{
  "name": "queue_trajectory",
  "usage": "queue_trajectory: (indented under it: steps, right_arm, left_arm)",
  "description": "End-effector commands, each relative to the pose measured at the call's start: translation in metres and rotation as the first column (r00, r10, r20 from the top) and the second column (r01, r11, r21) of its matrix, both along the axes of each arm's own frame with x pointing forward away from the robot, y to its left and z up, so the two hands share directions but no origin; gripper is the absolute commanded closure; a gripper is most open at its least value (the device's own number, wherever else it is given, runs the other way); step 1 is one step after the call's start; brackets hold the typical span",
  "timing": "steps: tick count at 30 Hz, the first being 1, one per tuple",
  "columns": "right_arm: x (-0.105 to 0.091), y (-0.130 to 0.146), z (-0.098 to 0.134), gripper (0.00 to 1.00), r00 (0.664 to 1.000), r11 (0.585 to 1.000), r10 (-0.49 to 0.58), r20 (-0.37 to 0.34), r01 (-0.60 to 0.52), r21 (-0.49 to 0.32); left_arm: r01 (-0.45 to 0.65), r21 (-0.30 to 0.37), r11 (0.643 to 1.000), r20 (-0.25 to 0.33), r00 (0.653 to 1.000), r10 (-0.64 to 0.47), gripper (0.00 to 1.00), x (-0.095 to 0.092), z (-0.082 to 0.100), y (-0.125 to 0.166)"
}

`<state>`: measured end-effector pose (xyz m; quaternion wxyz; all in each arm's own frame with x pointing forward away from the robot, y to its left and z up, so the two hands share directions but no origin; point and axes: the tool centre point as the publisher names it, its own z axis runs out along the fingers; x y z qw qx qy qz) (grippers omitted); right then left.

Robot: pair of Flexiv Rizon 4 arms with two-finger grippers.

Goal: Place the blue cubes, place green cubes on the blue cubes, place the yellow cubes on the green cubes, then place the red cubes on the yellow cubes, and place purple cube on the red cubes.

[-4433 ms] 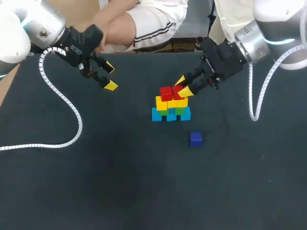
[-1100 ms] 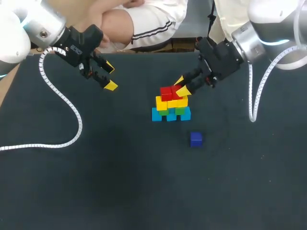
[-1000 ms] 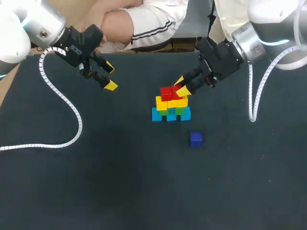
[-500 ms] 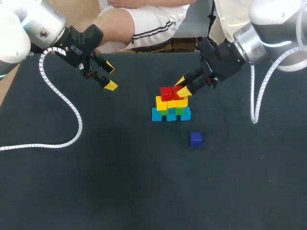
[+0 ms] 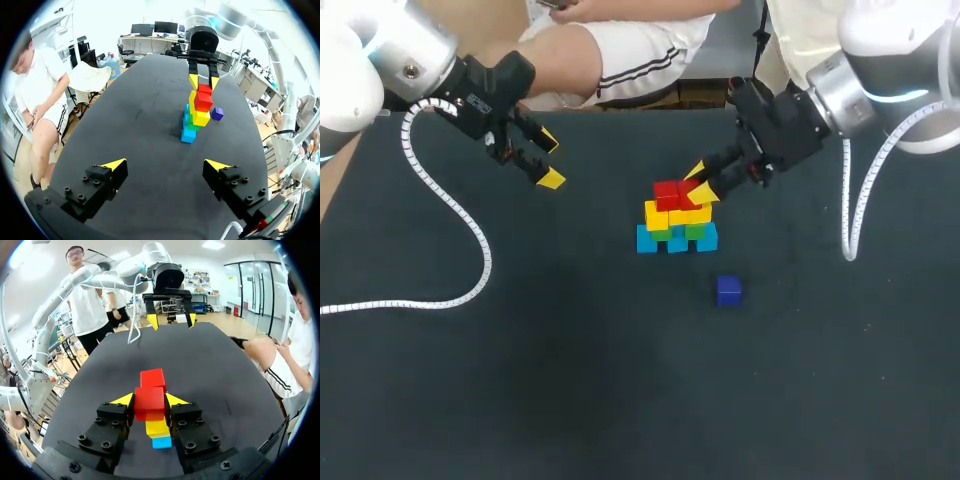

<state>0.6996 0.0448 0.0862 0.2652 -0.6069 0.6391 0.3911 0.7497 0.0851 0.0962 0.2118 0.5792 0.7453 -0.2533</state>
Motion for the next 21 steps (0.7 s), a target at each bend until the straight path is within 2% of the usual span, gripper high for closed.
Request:
queue_trajectory:
  steps: [1,18,20,21]
  right_arm:
    - [-0.0001,-0.0003,0.0000,1.00,1.000,1.000,0.000,0.001,0.000,0.001]
    - [0.0024,0.0025,0.0000,1.00,1.000,1.000,0.004,0.001,-0.004,-0.003]
    - [0.0023,0.0026,0.0001,0.82,1.000,1.000,0.006,0.000,-0.006,-0.002]
    - [0.0023,0.0026,0.0002,0.77,1.000,1.000,0.007,-0.001,-0.007,-0.003]
  left_arm:
    - [0.001,-0.002,1.000,0.003,1.000,-0.001,0.00,-0.0007,-0.0002,0.0010]
    - [0.001,-0.002,1.000,0.003,1.000,-0.001,0.00,-0.0007,-0.0002,0.0010]
    - [0.001,-0.002,1.000,0.003,1.000,-0.001,0.00,-0.0007,-0.0002,0.0010]
    - [0.001,-0.002,1.000,0.003,1.000,-0.001,0.00,-0.0007,-0.0002,0.0010]
